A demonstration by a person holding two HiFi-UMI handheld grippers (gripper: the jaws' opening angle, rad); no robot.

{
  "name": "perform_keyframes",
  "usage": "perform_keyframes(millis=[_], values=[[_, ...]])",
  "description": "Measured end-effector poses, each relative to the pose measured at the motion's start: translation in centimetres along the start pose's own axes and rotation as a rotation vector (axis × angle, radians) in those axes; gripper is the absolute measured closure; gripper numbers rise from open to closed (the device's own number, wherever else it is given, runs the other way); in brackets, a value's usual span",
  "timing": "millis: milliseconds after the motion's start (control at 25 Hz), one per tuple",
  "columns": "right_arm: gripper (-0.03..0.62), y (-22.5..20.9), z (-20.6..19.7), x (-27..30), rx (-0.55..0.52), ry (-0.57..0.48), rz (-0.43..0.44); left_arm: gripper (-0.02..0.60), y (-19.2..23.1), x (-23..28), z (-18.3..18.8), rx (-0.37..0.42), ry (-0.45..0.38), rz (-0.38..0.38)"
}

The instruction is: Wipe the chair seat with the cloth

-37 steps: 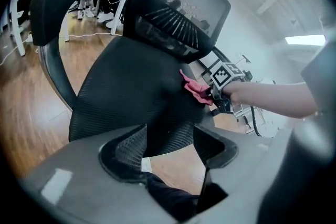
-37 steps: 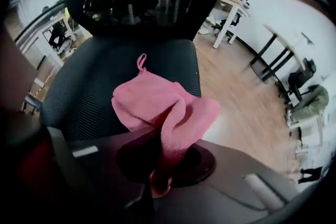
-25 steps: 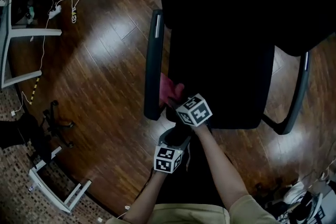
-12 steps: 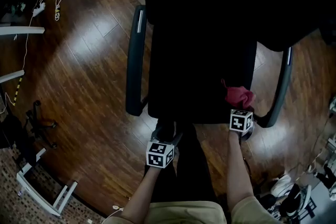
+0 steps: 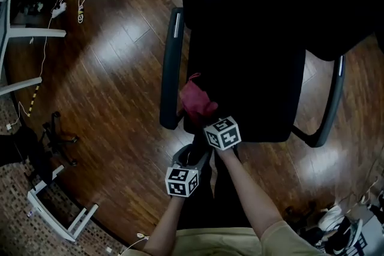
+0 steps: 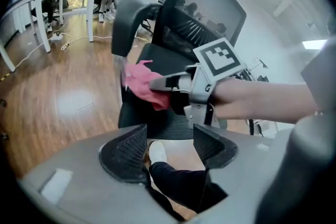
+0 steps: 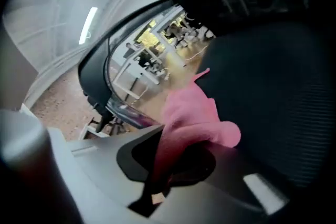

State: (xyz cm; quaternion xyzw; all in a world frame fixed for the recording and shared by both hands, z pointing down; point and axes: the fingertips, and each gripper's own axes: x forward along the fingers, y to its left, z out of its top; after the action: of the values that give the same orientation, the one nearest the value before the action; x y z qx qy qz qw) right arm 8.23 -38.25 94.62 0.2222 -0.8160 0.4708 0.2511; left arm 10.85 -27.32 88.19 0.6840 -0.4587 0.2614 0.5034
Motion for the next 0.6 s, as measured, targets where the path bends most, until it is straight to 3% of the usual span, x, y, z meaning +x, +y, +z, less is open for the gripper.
perform_keyframes(millis=[80, 200, 280, 440, 520, 600], values=[[0.580, 2.2, -0.8, 3.5, 0.013, 0.062, 0.056, 0.311, 1.3, -1.2, -0.3, -0.014, -0.001, 0.027], [0.582, 0.1, -2.0, 3.0, 0.035, 0.064, -0.043, 0.313, 2.5, -2.1, -1.0, -0.033, 0.005, 0.052], [0.580, -3.7, -2.8, -1.1, 0.030, 0.033, -0.190, 0.313, 2.3, -1.9, -1.0, -0.032, 0.009, 0.045], [0.580, -13.7, -6.5, -13.6, -0.024, 0.023, -0.613, 0.314, -0.3, 0.0, -1.0, 0.001, 0.016, -0.011], [0.582, -18.5, -9.0, -20.5, 0.033, 0.042, -0.836, 0.314, -2.2, 1.2, -1.2, 0.006, 0.021, -0.049], [0.580, -22.1, -11.1, -25.4, 0.102, 0.055, -0.967, 0.314, -3.9, 2.1, -1.2, 0.020, 0.024, -0.084]])
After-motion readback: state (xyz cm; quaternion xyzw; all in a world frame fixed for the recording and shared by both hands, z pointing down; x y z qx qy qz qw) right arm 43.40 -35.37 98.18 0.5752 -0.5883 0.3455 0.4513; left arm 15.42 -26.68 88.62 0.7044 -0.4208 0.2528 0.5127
